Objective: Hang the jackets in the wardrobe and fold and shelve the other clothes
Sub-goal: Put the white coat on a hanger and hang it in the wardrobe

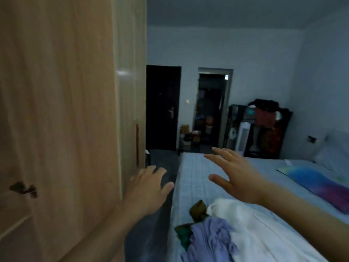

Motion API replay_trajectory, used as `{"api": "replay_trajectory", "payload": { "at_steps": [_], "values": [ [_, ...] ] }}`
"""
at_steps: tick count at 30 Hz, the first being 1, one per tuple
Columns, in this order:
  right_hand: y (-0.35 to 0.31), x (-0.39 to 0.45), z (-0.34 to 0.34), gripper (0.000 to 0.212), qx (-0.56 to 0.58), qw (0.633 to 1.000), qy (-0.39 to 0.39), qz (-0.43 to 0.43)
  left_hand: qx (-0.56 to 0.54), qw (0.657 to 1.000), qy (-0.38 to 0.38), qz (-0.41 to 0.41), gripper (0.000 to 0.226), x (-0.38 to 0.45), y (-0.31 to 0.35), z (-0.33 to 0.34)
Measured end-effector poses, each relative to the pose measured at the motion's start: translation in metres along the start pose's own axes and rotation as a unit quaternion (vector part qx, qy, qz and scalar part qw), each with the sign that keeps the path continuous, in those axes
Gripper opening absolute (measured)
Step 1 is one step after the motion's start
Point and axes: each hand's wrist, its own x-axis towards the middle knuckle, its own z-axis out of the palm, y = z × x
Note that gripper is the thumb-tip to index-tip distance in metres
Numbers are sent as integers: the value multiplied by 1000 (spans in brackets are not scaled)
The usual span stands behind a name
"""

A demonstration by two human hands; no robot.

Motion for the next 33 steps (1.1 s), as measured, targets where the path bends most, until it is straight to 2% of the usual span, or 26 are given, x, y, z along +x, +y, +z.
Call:
{"api": "replay_trajectory", "payload": {
  "at_steps": [7,12,16,18,22,24,30,33],
  "values": [
    [70,-75,11,79,29,995,9,96,-14,997,-45,60,74,6,65,34],
    [127,-97,38,77,61,989,-6,131,2,994,-73,83,67,21,112,65],
    [180,-107,67,79,101,986,-9,132,12,993,-97,70,68,42,149,101],
    [211,-111,81,73,113,985,-18,129,18,992,-109,57,67,55,170,119],
    [272,-119,108,63,131,982,-32,129,0,991,-131,29,89,75,212,152],
    [297,-121,116,58,139,980,-45,132,0,991,-130,27,93,81,230,167],
    [341,-123,136,57,177,972,-48,147,0,990,-142,6,98,106,257,190],
    [358,-125,155,58,191,965,-64,169,-5,989,-146,7,90,132,263,205]
  ]
}}
